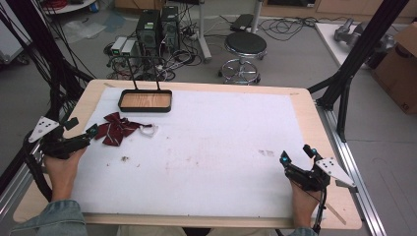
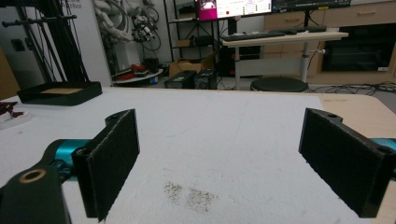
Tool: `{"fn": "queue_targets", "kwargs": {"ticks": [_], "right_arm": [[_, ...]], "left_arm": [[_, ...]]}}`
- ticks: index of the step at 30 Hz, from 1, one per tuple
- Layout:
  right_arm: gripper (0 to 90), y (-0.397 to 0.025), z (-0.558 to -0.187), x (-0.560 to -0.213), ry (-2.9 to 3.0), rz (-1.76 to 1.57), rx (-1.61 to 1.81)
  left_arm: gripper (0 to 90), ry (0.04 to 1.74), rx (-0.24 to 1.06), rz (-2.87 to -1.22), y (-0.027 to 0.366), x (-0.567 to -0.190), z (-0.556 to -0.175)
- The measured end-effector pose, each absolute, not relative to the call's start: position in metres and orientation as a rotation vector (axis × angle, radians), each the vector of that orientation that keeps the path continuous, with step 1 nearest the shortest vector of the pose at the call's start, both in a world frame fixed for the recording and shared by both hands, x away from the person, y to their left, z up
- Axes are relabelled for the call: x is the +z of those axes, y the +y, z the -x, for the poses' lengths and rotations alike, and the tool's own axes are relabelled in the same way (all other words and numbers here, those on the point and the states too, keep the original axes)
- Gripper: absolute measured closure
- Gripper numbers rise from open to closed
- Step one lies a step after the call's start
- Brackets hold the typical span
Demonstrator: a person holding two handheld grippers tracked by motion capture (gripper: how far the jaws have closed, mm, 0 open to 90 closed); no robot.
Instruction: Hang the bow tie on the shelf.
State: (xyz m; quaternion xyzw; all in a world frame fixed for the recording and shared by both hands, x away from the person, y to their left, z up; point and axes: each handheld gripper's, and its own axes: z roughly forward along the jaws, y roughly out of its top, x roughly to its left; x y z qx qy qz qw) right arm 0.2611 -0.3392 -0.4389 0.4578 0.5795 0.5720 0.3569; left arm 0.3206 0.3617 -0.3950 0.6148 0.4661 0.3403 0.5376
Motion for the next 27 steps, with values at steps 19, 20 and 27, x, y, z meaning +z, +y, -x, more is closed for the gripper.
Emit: {"fn": "queue_targets", "kwargs": {"ticks": [19, 20, 27], "right_arm": [[11.4, -0.3364, -0.2611, -0.4383, 1.502, -1.171, 1.455], [11.4, -0.3364, -0.2612, -0.4383, 1.504, -1.171, 1.455], [11.4, -0.3362, -0.2611, -0.4384, 1.51, -1.169, 1.451]], "left_arm": [[18.0, 1.113, 0.781, -1.429, 0.3647, -0.3957, -0.3198], [17.9, 1.115, 0.784, -1.43, 0.3646, -0.3956, -0.3199], [19.6, 1.107, 0.774, -1.435, 0.3623, -0.3959, -0.3215]]}}
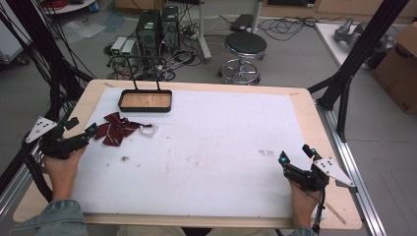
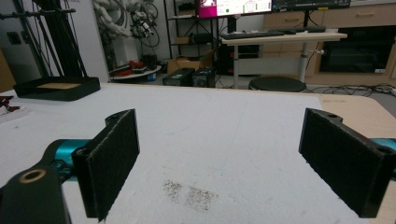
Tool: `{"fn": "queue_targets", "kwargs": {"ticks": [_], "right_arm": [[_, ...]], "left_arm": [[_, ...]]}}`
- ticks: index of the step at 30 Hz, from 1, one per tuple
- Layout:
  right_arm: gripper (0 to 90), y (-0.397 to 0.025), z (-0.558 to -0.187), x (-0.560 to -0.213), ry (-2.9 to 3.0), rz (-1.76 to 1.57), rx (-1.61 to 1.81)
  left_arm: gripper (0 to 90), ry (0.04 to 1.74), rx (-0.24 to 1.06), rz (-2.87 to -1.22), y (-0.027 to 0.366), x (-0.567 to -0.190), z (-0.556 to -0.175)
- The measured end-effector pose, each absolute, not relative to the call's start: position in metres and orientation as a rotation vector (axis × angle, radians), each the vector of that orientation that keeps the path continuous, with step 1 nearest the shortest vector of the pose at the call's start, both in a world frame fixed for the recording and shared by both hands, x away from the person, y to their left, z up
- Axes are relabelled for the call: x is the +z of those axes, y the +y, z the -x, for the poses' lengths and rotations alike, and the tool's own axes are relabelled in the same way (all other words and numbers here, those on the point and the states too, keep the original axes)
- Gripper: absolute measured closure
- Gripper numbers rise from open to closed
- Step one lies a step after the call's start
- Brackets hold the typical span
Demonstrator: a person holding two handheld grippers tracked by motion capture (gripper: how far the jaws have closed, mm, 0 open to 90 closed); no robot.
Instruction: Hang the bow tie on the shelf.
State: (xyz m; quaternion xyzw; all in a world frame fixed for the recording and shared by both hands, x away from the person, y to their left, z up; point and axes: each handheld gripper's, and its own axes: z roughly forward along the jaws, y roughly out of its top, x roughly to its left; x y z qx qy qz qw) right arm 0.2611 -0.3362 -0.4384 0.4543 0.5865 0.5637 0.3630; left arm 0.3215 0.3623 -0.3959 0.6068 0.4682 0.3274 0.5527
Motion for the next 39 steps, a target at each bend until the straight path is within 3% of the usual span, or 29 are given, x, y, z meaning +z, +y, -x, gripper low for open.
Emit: {"fn": "queue_targets", "kwargs": {"ticks": [39], "right_arm": [[11.4, -0.335, -0.261, -0.439, 1.518, -1.172, 1.441]], "left_arm": [[19.2, 1.149, 0.787, -1.477, 0.333, -0.405, -0.363]]}}
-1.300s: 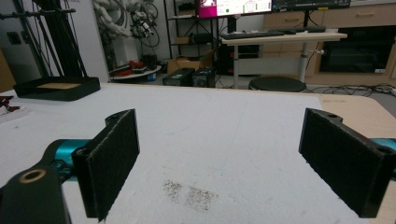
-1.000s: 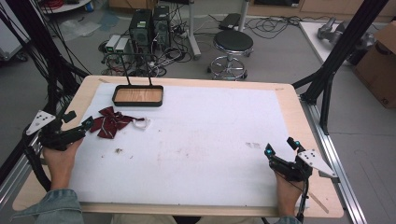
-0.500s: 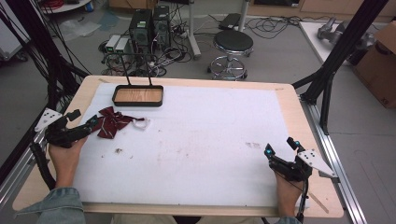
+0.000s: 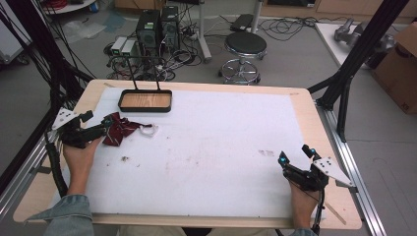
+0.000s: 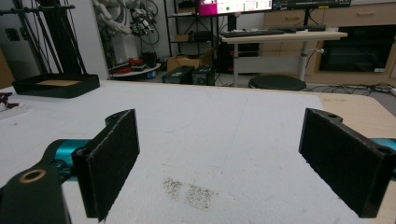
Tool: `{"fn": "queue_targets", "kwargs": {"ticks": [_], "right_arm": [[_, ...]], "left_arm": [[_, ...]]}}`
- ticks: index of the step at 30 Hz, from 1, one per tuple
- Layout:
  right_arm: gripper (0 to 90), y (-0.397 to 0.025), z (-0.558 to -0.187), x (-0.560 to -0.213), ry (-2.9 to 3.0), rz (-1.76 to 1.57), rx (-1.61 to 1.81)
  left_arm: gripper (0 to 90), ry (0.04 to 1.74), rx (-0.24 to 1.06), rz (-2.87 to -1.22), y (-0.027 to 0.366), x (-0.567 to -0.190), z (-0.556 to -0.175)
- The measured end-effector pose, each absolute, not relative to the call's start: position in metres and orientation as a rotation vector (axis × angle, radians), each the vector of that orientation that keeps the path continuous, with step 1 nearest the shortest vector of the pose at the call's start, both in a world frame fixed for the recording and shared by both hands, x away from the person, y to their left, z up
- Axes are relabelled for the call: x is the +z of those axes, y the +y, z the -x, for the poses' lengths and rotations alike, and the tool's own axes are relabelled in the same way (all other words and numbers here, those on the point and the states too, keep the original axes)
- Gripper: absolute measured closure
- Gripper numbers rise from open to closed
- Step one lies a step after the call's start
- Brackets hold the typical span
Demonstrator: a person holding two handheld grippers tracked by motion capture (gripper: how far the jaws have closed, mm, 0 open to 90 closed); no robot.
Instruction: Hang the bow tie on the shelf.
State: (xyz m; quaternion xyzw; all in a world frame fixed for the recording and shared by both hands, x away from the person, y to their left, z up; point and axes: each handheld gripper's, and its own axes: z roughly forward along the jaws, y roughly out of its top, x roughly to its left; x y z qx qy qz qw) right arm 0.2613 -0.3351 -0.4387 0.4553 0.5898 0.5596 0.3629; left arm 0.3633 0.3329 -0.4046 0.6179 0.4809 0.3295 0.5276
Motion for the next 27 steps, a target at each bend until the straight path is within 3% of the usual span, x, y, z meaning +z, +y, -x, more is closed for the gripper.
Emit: {"fn": "queue_targets", "kwargs": {"ticks": [13, 18, 27], "right_arm": [[11.4, -0.335, -0.261, -0.439, 1.517, -1.175, 1.439], [11.4, -0.335, -0.262, -0.439, 1.518, -1.171, 1.438], [11.4, -0.335, -0.262, -0.439, 1.521, -1.174, 1.442]], "left_arm": [[19.6, 1.236, 0.752, -1.499, 0.317, -0.413, -0.393], [28.5, 1.27, 0.789, -1.526, 0.31, -0.418, -0.402], [33.4, 1.405, 0.832, -1.608, 0.31, -0.439, -0.417]]}}
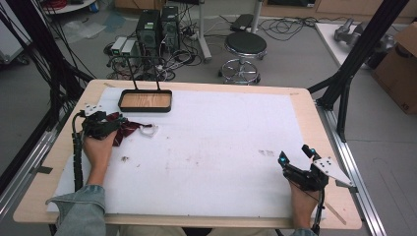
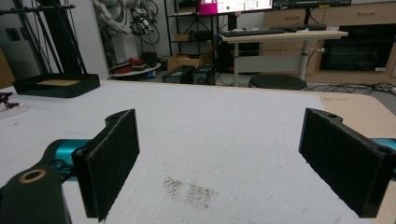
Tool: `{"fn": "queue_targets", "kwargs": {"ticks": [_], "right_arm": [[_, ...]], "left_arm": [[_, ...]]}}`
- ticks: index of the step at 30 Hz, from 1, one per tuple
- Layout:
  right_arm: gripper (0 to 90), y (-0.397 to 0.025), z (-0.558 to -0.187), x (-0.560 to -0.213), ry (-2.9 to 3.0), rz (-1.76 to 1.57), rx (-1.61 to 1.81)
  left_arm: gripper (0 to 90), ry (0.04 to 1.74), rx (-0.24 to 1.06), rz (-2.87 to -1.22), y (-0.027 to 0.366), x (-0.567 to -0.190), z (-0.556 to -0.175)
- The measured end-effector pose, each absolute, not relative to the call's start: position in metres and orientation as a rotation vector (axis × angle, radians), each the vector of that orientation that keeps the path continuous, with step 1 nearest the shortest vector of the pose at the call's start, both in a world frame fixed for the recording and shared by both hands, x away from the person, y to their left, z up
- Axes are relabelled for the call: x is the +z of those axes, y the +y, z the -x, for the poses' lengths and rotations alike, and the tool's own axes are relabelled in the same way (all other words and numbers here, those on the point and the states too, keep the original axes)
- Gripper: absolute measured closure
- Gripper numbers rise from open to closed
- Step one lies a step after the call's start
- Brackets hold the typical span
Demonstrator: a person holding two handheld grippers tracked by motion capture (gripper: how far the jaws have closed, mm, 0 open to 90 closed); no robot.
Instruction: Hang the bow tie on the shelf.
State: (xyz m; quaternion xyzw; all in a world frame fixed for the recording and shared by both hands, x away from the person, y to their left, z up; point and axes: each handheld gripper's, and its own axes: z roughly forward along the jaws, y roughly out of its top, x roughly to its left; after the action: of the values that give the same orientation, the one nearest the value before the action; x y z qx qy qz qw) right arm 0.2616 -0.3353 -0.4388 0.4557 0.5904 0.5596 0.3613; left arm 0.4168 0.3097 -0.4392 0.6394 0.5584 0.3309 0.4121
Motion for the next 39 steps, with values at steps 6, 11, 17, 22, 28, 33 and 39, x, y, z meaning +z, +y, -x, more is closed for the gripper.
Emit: {"fn": "queue_targets", "kwargs": {"ticks": [6, 11, 17, 22, 28, 33, 39], "right_arm": [[11.4, -0.335, -0.262, -0.439, 1.52, -1.174, 1.441], [11.4, -0.335, -0.262, -0.439, 1.523, -1.174, 1.441], [11.4, -0.335, -0.262, -0.439, 1.525, -1.172, 1.442], [11.4, -0.335, -0.262, -0.439, 1.525, -1.172, 1.442], [11.4, -0.335, -0.262, -0.439, 1.527, -1.169, 1.439], [11.4, -0.335, -0.262, -0.439, 1.527, -1.166, 1.437], [11.4, -0.335, -0.262, -0.439, 1.529, -1.168, 1.436]], "left_arm": [[36.8, 1.459, 0.815, -1.624, 0.309, -0.444, -0.422], [37.2, 1.508, 0.774, -1.651, 0.308, -0.446, -0.43], [43.3, 1.553, 0.743, -1.689, 0.307, -0.447, -0.437], [58.5, 1.531, 0.665, -1.731, 0.307, -0.448, -0.439], [71.9, 1.441, 0.677, -1.783, 0.307, -0.441, -0.436], [72.0, 1.346, 0.689, -1.75, 0.311, -0.421, -0.43], [71.9, 1.255, 0.685, -1.75, 0.317, -0.394, -0.425]]}}
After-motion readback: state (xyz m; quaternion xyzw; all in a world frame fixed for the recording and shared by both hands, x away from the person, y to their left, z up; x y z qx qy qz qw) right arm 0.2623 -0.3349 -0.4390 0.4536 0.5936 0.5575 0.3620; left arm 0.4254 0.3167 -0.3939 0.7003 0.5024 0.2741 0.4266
